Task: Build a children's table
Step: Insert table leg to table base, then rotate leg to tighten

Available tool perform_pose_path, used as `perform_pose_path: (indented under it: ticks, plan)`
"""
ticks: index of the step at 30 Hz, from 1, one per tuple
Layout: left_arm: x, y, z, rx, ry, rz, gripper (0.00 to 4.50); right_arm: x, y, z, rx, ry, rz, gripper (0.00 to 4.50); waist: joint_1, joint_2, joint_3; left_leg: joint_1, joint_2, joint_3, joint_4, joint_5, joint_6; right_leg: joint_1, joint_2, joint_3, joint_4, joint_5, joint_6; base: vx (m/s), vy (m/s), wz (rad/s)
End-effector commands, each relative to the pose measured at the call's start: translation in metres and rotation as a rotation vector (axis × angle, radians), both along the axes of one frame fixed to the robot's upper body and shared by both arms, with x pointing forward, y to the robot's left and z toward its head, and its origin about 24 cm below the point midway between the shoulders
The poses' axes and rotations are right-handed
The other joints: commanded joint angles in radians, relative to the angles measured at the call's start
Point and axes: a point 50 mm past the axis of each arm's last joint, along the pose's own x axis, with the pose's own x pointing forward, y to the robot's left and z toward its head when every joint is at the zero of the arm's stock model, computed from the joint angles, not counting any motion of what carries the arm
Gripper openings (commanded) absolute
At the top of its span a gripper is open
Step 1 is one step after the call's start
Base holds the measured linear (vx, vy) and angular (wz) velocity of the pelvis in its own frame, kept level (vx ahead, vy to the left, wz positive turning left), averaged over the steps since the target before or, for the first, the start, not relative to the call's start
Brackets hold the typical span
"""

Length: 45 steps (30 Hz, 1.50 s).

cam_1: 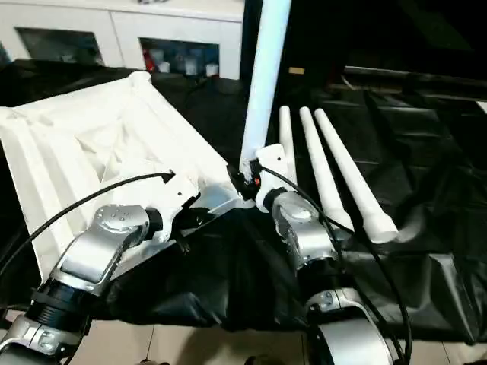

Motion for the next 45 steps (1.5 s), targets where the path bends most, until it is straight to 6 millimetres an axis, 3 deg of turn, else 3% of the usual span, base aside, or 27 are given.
perform_pose_path:
  ticks: [1,3,6,14,20,21,23,27,31,37,43,45]
  plan:
    - [-0.001,-0.017,0.014,-0.053,-0.052,-0.104,0.0,-0.015,0.015,-0.027,-0.004,0.126,0.1,3.15,0.009,0.013,-0.048,-0.005,0.066,-0.021,-0.063,-0.18,0.067,0.048,-0.078,0.051,-0.067,-0.138,-0.247,0.0,0.0,0.0]
    - [-0.001,-0.015,0.015,-0.049,-0.052,-0.125,0.0,-0.015,0.012,-0.021,-0.005,0.091,0.123,3.49,0.012,0.013,-0.047,-0.004,0.067,-0.021,-0.062,-0.173,0.071,0.05,-0.078,0.05,-0.067,-0.134,-0.252,0.0,0.0,0.0]
    - [-0.001,-0.01,0.015,-0.04,-0.051,-0.172,0.0,-0.017,0.005,-0.013,-0.005,0.053,0.177,3.63,0.019,0.016,-0.047,-0.001,0.068,-0.018,-0.059,-0.165,0.072,0.051,-0.076,0.052,-0.067,-0.14,-0.254,0.0,0.0,0.0]
    - [-0.001,0.005,0.017,-0.044,-0.048,-0.325,0.0,-0.034,-0.018,-0.009,-0.045,0.035,0.372,3.63,0.038,0.02,-0.051,0.005,0.07,-0.013,-0.051,-0.109,0.084,0.053,-0.071,0.052,-0.05,-0.029,-0.278,0.0,0.0,0.0]
    - [-0.005,0.015,0.017,-0.073,-0.016,-0.48,0.0,-0.056,-0.029,-0.009,-0.073,0.067,0.575,3.63,0.056,0.021,-0.05,0.006,0.07,-0.013,-0.048,-0.109,0.095,0.054,-0.073,0.052,-0.049,-0.035,-0.269,0.0,0.0,0.0]
    - [-0.005,0.016,0.017,-0.072,-0.008,-0.496,0.0,-0.057,-0.03,-0.008,-0.077,0.071,0.596,3.37,0.058,0.021,-0.048,0.007,0.071,-0.013,-0.049,-0.124,0.09,0.053,-0.072,0.051,-0.049,-0.048,-0.272,0.0,0.0,0.0]
    - [-0.005,0.019,0.017,-0.06,-0.001,-0.523,0.0,-0.061,-0.032,-0.009,-0.093,0.08,0.632,3.37,0.058,0.021,-0.047,0.005,0.072,-0.014,-0.049,-0.137,0.078,0.053,-0.075,0.051,-0.051,-0.076,-0.272,0.0,0.0,0.0]
    - [-0.005,0.023,0.015,-0.036,0.014,-0.562,0.0,-0.065,-0.033,-0.01,-0.117,0.089,0.677,2.9,0.06,0.02,-0.046,0.005,0.07,-0.013,-0.05,-0.161,0.062,0.053,-0.075,0.052,-0.056,-0.131,-0.255,0.0,0.0,0.0]
    - [-0.002,0.026,0.013,-0.023,0.022,-0.583,0.0,-0.068,-0.035,-0.009,-0.125,0.099,0.707,2.78,0.062,0.021,-0.049,0.006,0.071,-0.013,-0.048,-0.144,0.062,0.052,-0.074,0.051,-0.05,-0.104,-0.257,0.0,0.0,0.0]
    - [0.005,0.023,0.011,-0.042,0.007,-0.503,0.0,-0.065,-0.03,-0.014,-0.084,0.117,0.623,2.75,0.063,0.019,-0.05,0.005,0.071,-0.012,-0.046,-0.132,0.066,0.053,-0.076,0.05,-0.049,-0.088,-0.269,0.0,0.0,0.0]
    - [0.023,0.01,0.008,-0.039,-0.042,-0.265,0.0,-0.042,-0.017,-0.029,-0.054,0.141,0.286,2.74,0.051,0.016,-0.045,0.004,0.068,-0.018,-0.054,-0.188,0.009,0.053,-0.082,0.051,-0.065,-0.261,-0.228,0.0,0.0,0.0]
    - [0.028,-0.005,0.008,-0.059,-0.062,-0.156,0.0,-0.034,-0.004,-0.037,-0.064,0.151,0.156,2.74,0.045,0.015,-0.044,0.008,0.067,-0.018,-0.055,-0.209,-0.008,0.048,-0.083,0.052,-0.07,-0.31,-0.211,0.0,0.0,0.0]
